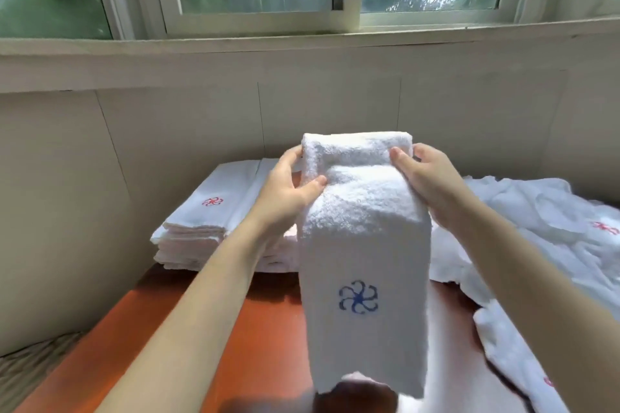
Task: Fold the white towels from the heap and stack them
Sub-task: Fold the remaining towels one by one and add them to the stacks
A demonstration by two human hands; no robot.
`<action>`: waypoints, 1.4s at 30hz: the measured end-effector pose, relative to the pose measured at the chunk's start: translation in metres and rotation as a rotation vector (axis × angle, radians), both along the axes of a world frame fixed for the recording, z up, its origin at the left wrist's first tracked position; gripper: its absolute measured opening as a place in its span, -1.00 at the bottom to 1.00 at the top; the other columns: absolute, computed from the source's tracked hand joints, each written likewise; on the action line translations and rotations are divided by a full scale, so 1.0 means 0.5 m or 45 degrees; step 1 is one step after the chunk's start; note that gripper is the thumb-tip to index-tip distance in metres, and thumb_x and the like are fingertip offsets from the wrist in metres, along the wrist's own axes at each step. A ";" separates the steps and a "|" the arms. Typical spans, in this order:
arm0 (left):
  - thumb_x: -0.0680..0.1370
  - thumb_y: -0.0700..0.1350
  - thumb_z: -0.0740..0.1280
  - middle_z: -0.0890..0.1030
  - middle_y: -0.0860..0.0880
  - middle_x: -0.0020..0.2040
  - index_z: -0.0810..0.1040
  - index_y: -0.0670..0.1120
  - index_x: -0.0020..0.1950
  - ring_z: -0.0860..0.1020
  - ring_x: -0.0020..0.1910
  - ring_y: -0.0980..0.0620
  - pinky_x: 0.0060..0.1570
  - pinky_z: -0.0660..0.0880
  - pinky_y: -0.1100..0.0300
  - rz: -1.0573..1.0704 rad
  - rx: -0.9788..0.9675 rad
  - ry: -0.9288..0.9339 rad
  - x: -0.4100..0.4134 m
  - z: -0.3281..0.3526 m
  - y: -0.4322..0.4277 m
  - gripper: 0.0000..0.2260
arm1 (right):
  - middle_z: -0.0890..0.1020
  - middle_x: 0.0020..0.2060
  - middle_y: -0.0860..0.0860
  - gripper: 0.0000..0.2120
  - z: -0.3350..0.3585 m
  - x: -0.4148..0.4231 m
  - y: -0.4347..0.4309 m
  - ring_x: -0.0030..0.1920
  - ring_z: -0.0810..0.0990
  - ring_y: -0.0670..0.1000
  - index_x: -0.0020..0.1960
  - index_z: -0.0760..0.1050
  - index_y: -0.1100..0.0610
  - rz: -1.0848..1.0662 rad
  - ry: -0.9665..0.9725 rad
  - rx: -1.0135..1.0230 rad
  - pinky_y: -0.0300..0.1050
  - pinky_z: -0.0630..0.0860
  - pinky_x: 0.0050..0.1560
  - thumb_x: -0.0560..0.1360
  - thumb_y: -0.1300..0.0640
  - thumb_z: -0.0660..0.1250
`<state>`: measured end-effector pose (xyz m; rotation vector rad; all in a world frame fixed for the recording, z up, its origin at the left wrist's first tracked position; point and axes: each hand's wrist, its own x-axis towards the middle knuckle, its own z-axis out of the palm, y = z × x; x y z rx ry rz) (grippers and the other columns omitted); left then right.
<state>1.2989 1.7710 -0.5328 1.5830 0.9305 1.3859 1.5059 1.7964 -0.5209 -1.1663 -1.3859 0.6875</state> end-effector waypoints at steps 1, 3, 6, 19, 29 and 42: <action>0.57 -0.33 0.29 0.57 -0.13 0.18 0.37 -0.04 0.33 0.62 0.04 -0.05 0.05 0.58 0.04 0.004 0.015 0.009 0.003 0.022 0.030 -0.63 | 0.47 -0.22 0.14 -0.80 0.025 0.001 0.026 -0.23 0.44 0.07 -0.15 0.45 0.20 0.026 0.043 -0.043 -0.01 0.38 -0.19 0.57 0.09 0.26; 0.57 -0.34 0.27 0.59 -0.09 0.08 0.37 -0.10 0.33 0.62 -0.04 -0.01 -0.01 0.59 0.09 0.004 -0.003 0.025 0.006 0.058 0.105 -0.64 | 0.46 -0.25 0.13 -0.87 0.066 0.005 0.095 -0.28 0.47 0.07 -0.14 0.47 0.17 0.081 0.067 -0.159 -0.11 0.44 -0.27 0.57 0.20 0.23; 0.57 -0.30 0.30 0.60 -0.08 -0.02 0.35 -0.10 0.36 0.62 -0.16 0.04 -0.09 0.59 0.09 0.054 -0.130 0.056 0.009 0.089 0.248 -0.62 | 0.48 -0.26 0.09 -0.88 0.096 0.005 0.228 -0.33 0.52 0.00 -0.11 0.48 0.22 0.111 0.129 -0.274 -0.26 0.51 -0.41 0.53 0.32 0.19; 0.56 -0.29 0.26 0.54 -0.12 0.19 0.33 -0.13 0.42 0.54 0.13 -0.11 0.12 0.46 0.16 0.464 -0.318 0.525 0.057 -0.195 0.644 -0.57 | 0.56 -0.25 -0.11 -0.54 -0.273 -0.007 0.607 -0.26 0.64 0.02 0.32 0.39 0.12 -0.038 0.213 -0.289 -0.17 0.55 -0.48 0.45 0.30 0.35; 0.61 -0.14 0.22 0.51 -0.14 0.28 0.29 -0.08 0.44 0.49 0.21 -0.15 0.03 0.35 0.23 0.550 -0.220 0.686 0.057 -0.217 0.686 -0.60 | 0.54 0.20 0.11 -0.50 -0.271 -0.003 0.651 0.03 0.58 0.09 0.46 0.25 0.14 -0.067 -0.005 -0.291 -0.14 0.53 -0.01 0.55 0.18 0.27; 0.53 -0.06 0.21 0.49 -0.11 -0.26 0.35 -0.18 0.12 0.49 -0.61 0.02 -0.57 0.44 0.30 0.309 -0.785 0.863 0.026 -0.157 0.351 -0.75 | 0.36 -0.56 0.01 -0.80 -0.259 -0.017 0.365 -0.59 0.30 -0.09 -0.35 0.31 0.15 -0.051 0.025 -0.557 -0.30 0.20 -0.56 0.45 0.26 0.20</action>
